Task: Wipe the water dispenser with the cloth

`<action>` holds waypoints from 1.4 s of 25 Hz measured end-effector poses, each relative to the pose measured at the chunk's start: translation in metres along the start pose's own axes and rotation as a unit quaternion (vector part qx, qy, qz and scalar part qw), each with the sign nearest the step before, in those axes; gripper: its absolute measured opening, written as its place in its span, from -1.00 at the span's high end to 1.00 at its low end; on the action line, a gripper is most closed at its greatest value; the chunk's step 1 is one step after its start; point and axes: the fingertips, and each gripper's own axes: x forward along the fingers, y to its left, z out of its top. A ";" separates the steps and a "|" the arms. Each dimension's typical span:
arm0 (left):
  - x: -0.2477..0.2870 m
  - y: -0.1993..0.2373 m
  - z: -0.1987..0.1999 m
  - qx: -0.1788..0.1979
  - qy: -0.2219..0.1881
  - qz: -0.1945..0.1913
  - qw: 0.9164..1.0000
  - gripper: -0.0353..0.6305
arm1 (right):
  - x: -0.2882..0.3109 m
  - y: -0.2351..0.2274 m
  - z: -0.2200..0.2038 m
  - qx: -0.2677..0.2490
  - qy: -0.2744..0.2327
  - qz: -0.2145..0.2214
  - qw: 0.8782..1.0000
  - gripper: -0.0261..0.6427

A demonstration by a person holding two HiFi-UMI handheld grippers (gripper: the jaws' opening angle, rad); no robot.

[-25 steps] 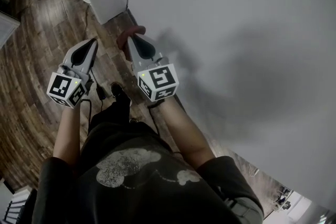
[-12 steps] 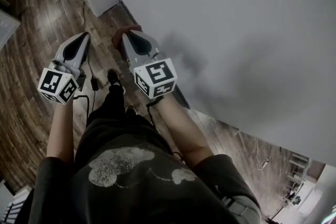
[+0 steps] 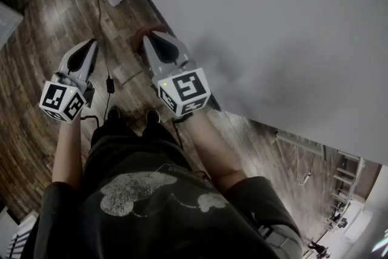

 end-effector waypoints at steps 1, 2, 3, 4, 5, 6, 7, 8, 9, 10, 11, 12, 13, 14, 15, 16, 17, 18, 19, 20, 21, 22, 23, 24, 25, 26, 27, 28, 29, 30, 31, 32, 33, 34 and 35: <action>-0.003 0.004 0.000 -0.002 0.003 -0.006 1.000 0.84 | 0.004 0.005 0.000 0.001 0.000 -0.008 1.000 0.89; -0.005 0.010 0.001 -0.003 0.005 -0.013 1.000 0.84 | 0.008 0.009 -0.001 0.005 -0.001 -0.016 1.000 0.89; -0.006 0.015 0.002 -0.003 0.007 -0.020 1.000 0.84 | 0.013 0.012 -0.001 0.012 0.000 -0.026 1.000 0.89; -0.007 0.021 0.002 -0.003 0.007 -0.028 1.000 0.84 | 0.017 0.014 -0.003 0.019 0.001 -0.035 0.999 0.89; -0.009 0.026 0.003 -0.003 0.007 -0.036 0.999 0.84 | 0.021 0.017 -0.005 0.025 0.004 -0.044 0.999 0.89; -0.011 0.031 0.003 -0.004 0.007 -0.044 0.999 0.84 | 0.025 0.020 -0.007 0.029 0.007 -0.052 0.998 0.89; -0.014 0.036 0.004 -0.005 0.008 -0.051 0.999 0.84 | 0.029 0.024 -0.009 0.032 0.009 -0.060 0.998 0.89; -0.017 0.041 0.004 -0.006 0.009 -0.057 0.998 0.84 | 0.034 0.029 -0.010 0.033 0.011 -0.066 0.997 0.89; -0.021 0.046 0.004 -0.008 0.010 -0.062 0.998 0.84 | 0.039 0.034 -0.010 0.034 0.013 -0.071 0.997 0.89; -0.025 0.051 0.004 -0.009 0.011 -0.065 0.998 0.84 | 0.044 0.039 -0.010 0.035 0.014 -0.075 0.996 0.89; -0.028 0.057 0.004 -0.010 0.012 -0.067 0.998 0.84 | 0.049 0.043 -0.010 0.036 0.014 -0.078 0.996 0.89; -0.030 0.062 0.004 -0.012 0.011 -0.068 0.998 0.84 | 0.053 0.047 -0.010 0.036 0.016 -0.081 0.996 0.89; -0.032 0.066 0.005 -0.014 0.010 -0.069 0.997 0.84 | 0.057 0.050 -0.010 0.036 0.017 -0.084 0.996 0.89; -0.033 0.069 0.006 -0.015 0.007 -0.070 0.997 0.84 | 0.060 0.053 -0.010 0.036 0.018 -0.086 0.995 0.89; -0.034 0.072 0.007 -0.015 0.004 -0.073 0.997 0.84 | 0.063 0.055 -0.009 0.035 0.019 -0.089 0.995 0.89; -0.035 0.073 0.008 -0.014 0.002 -0.075 0.997 0.84 | 0.065 0.056 -0.009 0.034 0.021 -0.091 0.995 0.89; -0.036 0.073 0.010 -0.014 0.000 -0.078 0.997 0.84 | 0.067 0.058 -0.008 0.032 0.022 -0.092 0.995 0.90; -0.037 0.073 0.012 -0.013 -0.003 -0.081 0.997 0.84 | 0.068 0.059 -0.007 0.030 0.023 -0.092 0.995 0.90; -0.038 0.074 0.013 -0.013 -0.004 -0.084 0.996 0.84 | 0.069 0.062 -0.006 0.026 0.023 -0.091 0.995 0.90; -0.039 0.074 0.014 -0.013 -0.006 -0.085 0.996 0.84 | 0.070 0.064 -0.005 0.023 0.024 -0.090 0.995 0.90; -0.039 0.075 0.015 -0.013 -0.007 -0.086 0.996 0.84 | 0.072 0.065 -0.004 0.020 0.024 -0.088 0.996 0.90; -0.040 0.076 0.015 -0.014 -0.008 -0.087 0.996 0.84 | 0.073 0.067 -0.004 0.017 0.025 -0.087 0.996 0.90; -0.040 0.076 0.016 -0.015 -0.010 -0.087 0.996 0.84 | 0.074 0.068 -0.003 0.015 0.026 -0.086 0.996 0.90; -0.041 0.077 0.017 -0.016 -0.012 -0.087 0.996 0.84 | 0.075 0.069 -0.003 0.013 0.028 -0.085 0.996 0.90; -0.041 0.077 0.019 -0.016 -0.014 -0.087 0.996 0.84 | 0.076 0.069 -0.003 0.011 0.029 -0.084 0.996 0.90; -0.042 0.078 0.020 -0.017 -0.015 -0.086 0.996 0.84 | 0.077 0.070 -0.003 0.011 0.031 -0.083 0.996 0.90; -0.042 0.079 0.021 -0.017 -0.017 -0.086 0.996 0.84 | 0.079 0.070 -0.004 0.010 0.032 -0.080 0.996 0.90; -0.043 0.079 0.021 -0.018 -0.017 -0.085 0.996 0.84 | 0.080 0.072 -0.005 0.011 0.034 -0.078 0.996 0.90; -0.044 0.080 0.021 -0.018 -0.018 -0.084 0.996 0.84 | 0.081 0.073 -0.006 0.012 0.035 -0.076 0.996 0.90; -0.046 0.081 0.021 -0.018 -0.019 -0.083 0.996 0.84 | 0.083 0.074 -0.007 0.013 0.037 -0.074 0.997 0.90; -0.047 0.083 0.021 -0.019 -0.019 -0.081 0.996 0.84 | 0.085 0.076 -0.008 0.013 0.039 -0.072 0.997 0.90; -0.049 0.084 0.021 -0.020 -0.020 -0.079 0.996 0.84 | 0.087 0.078 -0.009 0.013 0.041 -0.069 0.997 0.90; -0.051 0.086 0.020 -0.021 -0.020 -0.076 0.997 0.84 | 0.089 0.080 -0.010 0.011 0.043 -0.065 0.997 0.90; -0.052 0.088 0.019 -0.022 -0.019 -0.074 0.997 0.84 | 0.091 0.083 -0.011 0.010 0.046 -0.060 0.997 0.90; -0.054 0.090 0.018 -0.022 -0.017 -0.070 0.997 0.84 | 0.092 0.086 -0.012 0.008 0.048 -0.056 0.997 0.90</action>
